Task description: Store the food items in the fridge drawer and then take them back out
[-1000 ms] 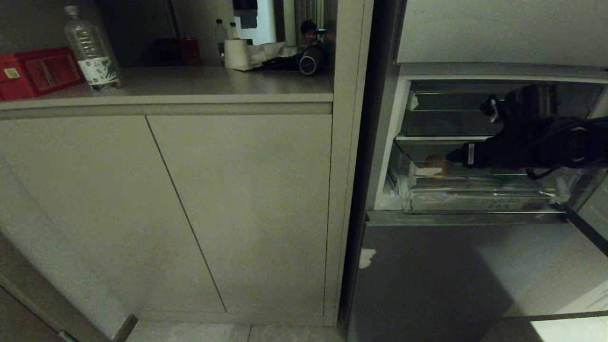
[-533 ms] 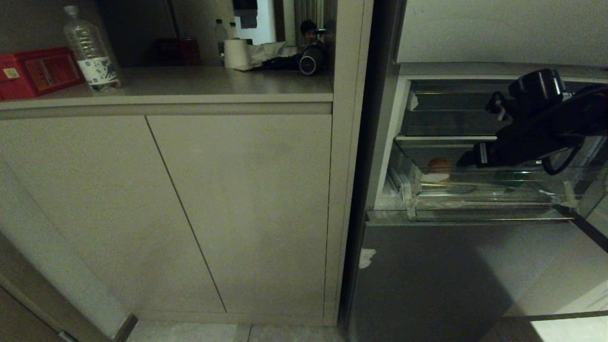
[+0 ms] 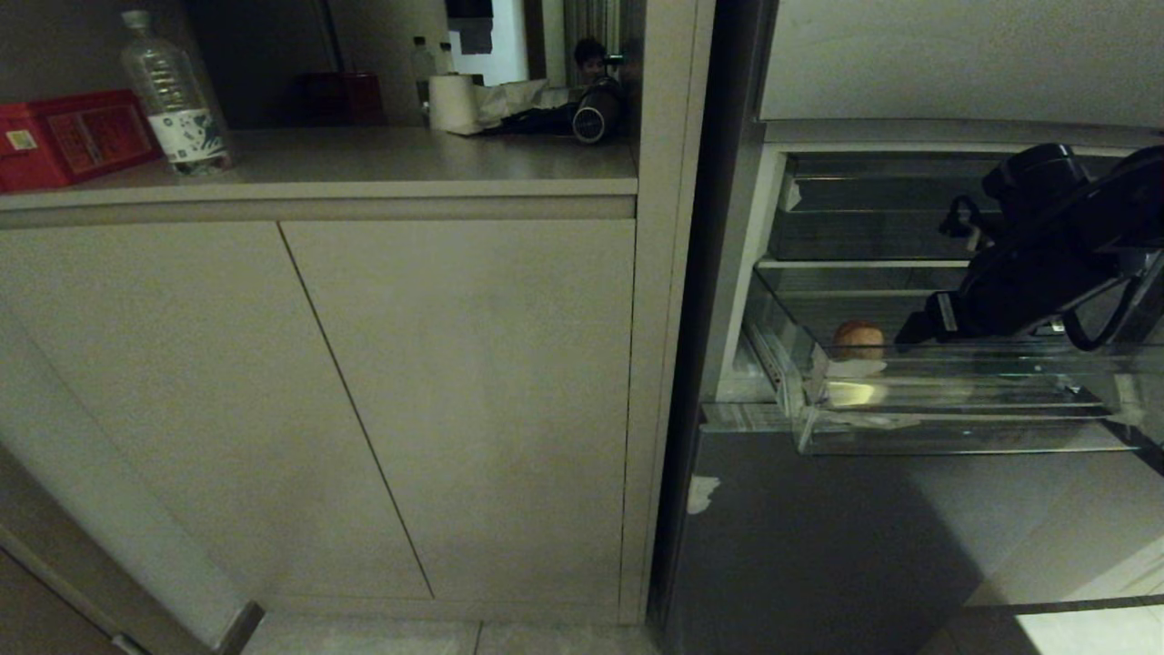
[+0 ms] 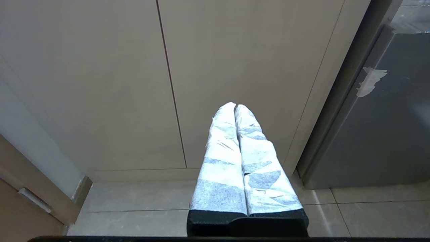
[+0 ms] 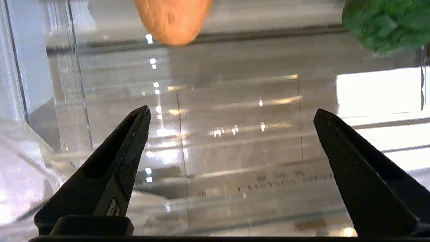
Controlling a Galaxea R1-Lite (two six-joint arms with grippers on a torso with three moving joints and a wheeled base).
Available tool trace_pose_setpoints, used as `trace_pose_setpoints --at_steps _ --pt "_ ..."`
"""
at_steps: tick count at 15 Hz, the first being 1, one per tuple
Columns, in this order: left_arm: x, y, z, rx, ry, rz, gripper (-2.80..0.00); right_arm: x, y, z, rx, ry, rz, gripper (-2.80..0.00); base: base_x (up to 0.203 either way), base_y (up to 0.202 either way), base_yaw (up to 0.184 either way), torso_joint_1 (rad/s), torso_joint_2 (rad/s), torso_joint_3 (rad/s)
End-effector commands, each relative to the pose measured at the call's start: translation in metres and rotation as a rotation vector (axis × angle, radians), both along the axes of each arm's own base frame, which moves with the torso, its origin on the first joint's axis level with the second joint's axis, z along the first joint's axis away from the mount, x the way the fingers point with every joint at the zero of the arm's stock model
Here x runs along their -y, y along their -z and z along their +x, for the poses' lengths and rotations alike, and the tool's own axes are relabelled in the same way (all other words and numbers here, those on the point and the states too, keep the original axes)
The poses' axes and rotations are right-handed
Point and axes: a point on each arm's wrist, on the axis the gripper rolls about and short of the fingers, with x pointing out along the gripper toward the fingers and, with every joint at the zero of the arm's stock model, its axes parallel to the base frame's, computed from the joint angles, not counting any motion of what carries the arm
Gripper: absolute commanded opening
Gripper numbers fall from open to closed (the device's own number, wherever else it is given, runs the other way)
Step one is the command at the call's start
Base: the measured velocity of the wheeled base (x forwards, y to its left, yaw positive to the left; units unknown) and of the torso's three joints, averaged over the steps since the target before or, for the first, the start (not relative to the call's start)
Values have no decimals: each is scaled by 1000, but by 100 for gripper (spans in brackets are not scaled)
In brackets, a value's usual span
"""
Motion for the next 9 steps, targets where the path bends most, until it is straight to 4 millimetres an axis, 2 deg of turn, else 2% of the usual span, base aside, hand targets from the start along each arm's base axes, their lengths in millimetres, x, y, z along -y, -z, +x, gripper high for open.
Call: trace_pose_setpoints --at_steps 1,9 --pt "0 0 0 -2 -1 0 -280 3 -4 -8 -22 9 1 0 0 0 0 0 0 0" --pt "0 0 0 -1 -1 0 -280 5 -6 -40 -96 -15 49 0 0 0 0 0 0 0"
